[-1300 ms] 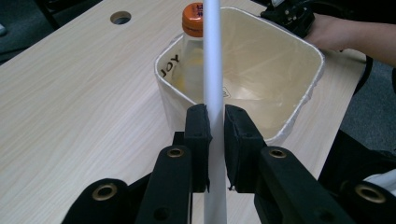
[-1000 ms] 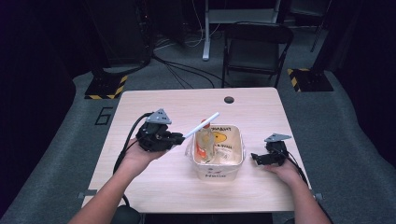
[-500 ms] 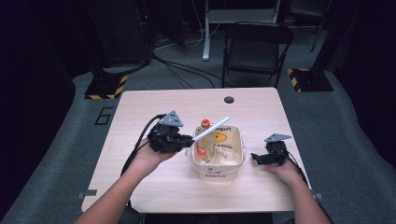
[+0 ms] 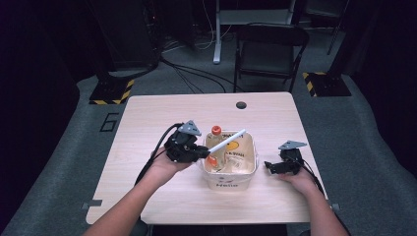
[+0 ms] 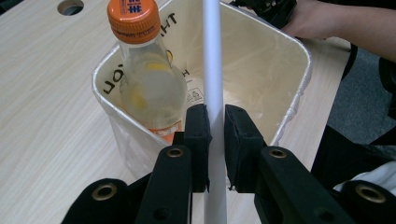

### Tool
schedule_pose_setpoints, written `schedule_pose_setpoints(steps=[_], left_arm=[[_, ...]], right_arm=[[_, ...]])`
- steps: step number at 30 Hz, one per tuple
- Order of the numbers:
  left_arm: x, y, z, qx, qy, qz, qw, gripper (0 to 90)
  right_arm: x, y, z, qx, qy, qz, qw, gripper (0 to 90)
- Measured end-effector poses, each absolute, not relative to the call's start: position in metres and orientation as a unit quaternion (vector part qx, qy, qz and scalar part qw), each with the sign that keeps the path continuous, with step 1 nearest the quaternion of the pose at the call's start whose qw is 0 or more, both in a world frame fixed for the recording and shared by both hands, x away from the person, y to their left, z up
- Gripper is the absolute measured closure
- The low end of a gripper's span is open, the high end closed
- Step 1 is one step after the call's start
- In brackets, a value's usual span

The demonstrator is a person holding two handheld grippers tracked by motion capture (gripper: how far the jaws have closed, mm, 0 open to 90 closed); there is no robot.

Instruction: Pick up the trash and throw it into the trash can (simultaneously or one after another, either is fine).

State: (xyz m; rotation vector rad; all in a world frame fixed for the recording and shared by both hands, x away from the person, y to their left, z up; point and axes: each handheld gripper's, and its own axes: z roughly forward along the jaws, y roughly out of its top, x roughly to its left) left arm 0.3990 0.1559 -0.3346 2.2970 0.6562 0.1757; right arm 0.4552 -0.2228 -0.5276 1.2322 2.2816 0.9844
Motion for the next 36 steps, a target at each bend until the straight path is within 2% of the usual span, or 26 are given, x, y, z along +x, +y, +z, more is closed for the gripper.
schedule_pose_setpoints(steps=[36], left_arm=[[0.410, 0.142, -0.369, 0.902, 0.271, 0.029, 0.336, 78.7]], right_arm=[[0.455, -0.223, -0.528, 0.437, 0.809, 0.349, 0.183, 6.2]])
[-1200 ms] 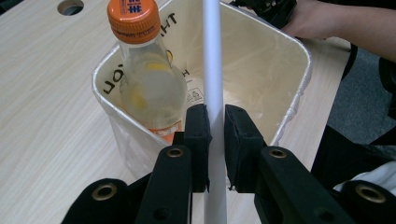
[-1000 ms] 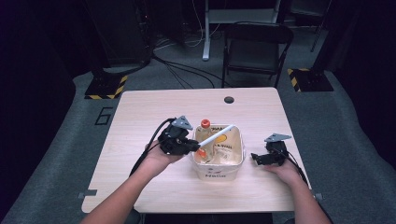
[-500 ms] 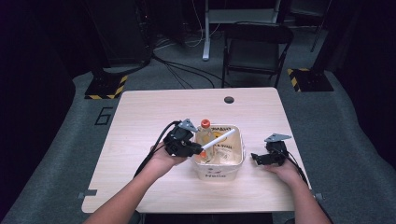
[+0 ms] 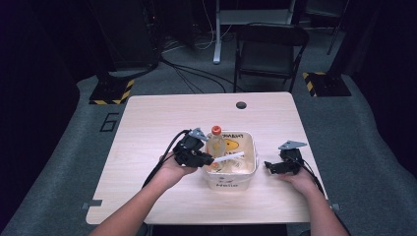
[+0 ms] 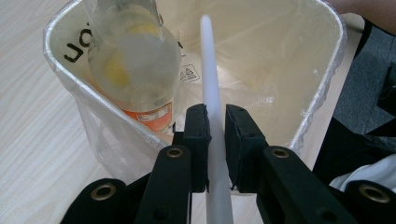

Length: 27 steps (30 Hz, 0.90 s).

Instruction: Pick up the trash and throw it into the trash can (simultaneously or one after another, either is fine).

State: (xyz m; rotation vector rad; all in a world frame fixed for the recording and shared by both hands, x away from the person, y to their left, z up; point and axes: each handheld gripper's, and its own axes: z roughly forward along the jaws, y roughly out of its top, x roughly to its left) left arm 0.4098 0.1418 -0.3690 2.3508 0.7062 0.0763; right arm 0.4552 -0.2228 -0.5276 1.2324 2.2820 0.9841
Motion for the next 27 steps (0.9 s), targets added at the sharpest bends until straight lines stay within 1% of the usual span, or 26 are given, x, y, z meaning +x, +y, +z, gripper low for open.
schedule_pose_setpoints(steps=[7, 10, 11, 12, 16, 20, 27], left_arm=[[0.409, 0.140, -0.367, 0.896, 0.272, 0.028, 0.350, 68.2], [0.411, 0.145, -0.364, 0.890, 0.277, 0.037, 0.361, 61.4], [0.411, 0.145, -0.364, 0.890, 0.277, 0.037, 0.361, 57.4], [0.411, 0.147, -0.363, 0.888, 0.277, 0.039, 0.364, 57.4], [0.414, 0.159, -0.359, 0.878, 0.284, 0.055, 0.382, 48.7], [0.419, 0.171, -0.357, 0.868, 0.302, 0.062, 0.389, 45.4], [0.421, 0.189, -0.350, 0.858, 0.312, 0.083, 0.399, 44.6]], right_arm=[[0.455, -0.223, -0.528, 0.437, 0.809, 0.349, 0.183, 6.1], [0.455, -0.223, -0.528, 0.437, 0.809, 0.349, 0.183, 6.1], [0.455, -0.223, -0.528, 0.437, 0.809, 0.349, 0.183, 6.1], [0.455, -0.223, -0.528, 0.437, 0.809, 0.349, 0.183, 6.1], [0.456, -0.223, -0.528, 0.434, 0.810, 0.349, 0.183, 6.2], [0.456, -0.223, -0.528, 0.433, 0.810, 0.350, 0.182, 6.1], [0.456, -0.223, -0.528, 0.433, 0.811, 0.349, 0.182, 6.2]])
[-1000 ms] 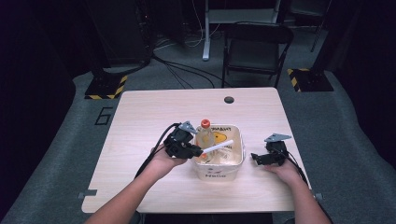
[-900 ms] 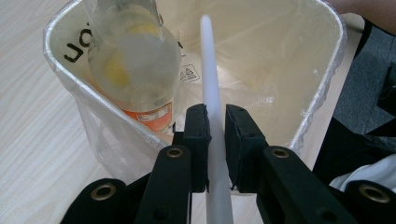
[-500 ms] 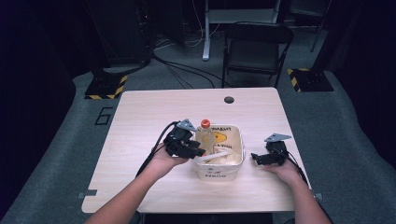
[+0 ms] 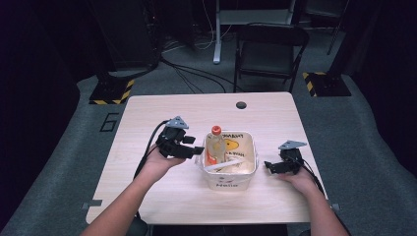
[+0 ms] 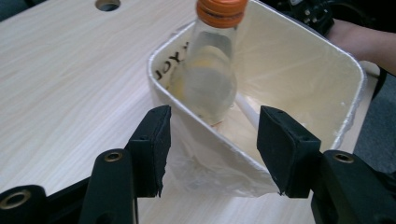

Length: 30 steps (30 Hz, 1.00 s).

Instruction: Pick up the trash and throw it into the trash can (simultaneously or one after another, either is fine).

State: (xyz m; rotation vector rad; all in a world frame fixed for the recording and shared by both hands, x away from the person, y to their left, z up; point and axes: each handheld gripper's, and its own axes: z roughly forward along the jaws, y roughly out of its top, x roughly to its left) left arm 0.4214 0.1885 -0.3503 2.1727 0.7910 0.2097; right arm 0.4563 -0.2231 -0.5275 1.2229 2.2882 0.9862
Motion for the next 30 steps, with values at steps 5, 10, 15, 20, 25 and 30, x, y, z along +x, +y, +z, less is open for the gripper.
schedule_pose_setpoints(steps=[5, 10, 15, 20, 25, 30], left_arm=[[0.421, 0.201, -0.350, 0.857, 0.315, 0.113, 0.392, 45.2], [0.426, 0.219, -0.352, 0.848, 0.331, 0.128, 0.393, 45.3], [0.428, 0.241, -0.352, 0.838, 0.347, 0.142, 0.397, 45.3], [0.428, 0.258, -0.355, 0.828, 0.355, 0.159, 0.405, 46.2], [0.427, 0.263, -0.362, 0.830, 0.352, 0.165, 0.400, 47.1], [0.427, 0.268, -0.376, 0.822, 0.361, 0.161, 0.410, 47.9]], right_arm=[[0.456, -0.223, -0.528, 0.434, 0.810, 0.349, 0.183, 6.2], [0.456, -0.223, -0.527, 0.434, 0.810, 0.349, 0.183, 6.2], [0.456, -0.223, -0.527, 0.435, 0.810, 0.348, 0.183, 6.2], [0.456, -0.223, -0.527, 0.435, 0.810, 0.348, 0.183, 6.2], [0.456, -0.223, -0.527, 0.435, 0.810, 0.348, 0.183, 6.2], [0.456, -0.223, -0.527, 0.436, 0.810, 0.348, 0.182, 6.2]])
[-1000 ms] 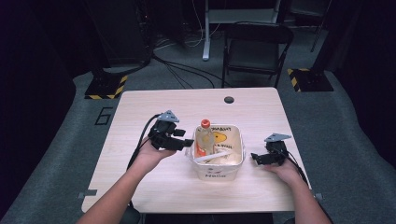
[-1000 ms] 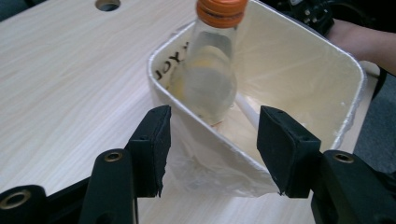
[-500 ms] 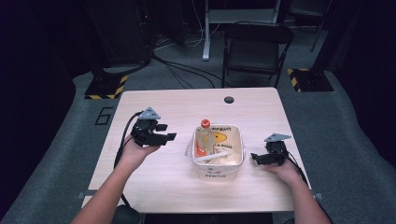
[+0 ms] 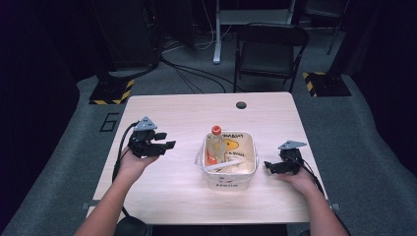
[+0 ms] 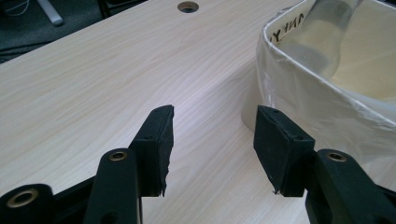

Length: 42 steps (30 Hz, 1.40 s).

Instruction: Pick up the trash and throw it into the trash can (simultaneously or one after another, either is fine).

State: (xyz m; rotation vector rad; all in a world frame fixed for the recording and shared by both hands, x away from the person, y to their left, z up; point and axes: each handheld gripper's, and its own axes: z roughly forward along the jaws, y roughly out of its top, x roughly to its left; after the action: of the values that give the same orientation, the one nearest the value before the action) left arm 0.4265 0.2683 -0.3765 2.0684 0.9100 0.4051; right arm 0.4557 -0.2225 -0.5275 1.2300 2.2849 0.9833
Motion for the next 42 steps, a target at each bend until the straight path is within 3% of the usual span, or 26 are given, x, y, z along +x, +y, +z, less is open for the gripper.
schedule_pose_setpoints(steps=[13, 42], left_arm=[[0.424, 0.292, -0.432, 0.794, 0.420, 0.152, 0.413, 47.7], [0.423, 0.331, -0.490, 0.779, 0.481, 0.164, 0.368, 44.6]], right_arm=[[0.456, -0.222, -0.527, 0.436, 0.809, 0.348, 0.183, 6.1], [0.456, -0.222, -0.527, 0.436, 0.809, 0.348, 0.183, 6.1]])
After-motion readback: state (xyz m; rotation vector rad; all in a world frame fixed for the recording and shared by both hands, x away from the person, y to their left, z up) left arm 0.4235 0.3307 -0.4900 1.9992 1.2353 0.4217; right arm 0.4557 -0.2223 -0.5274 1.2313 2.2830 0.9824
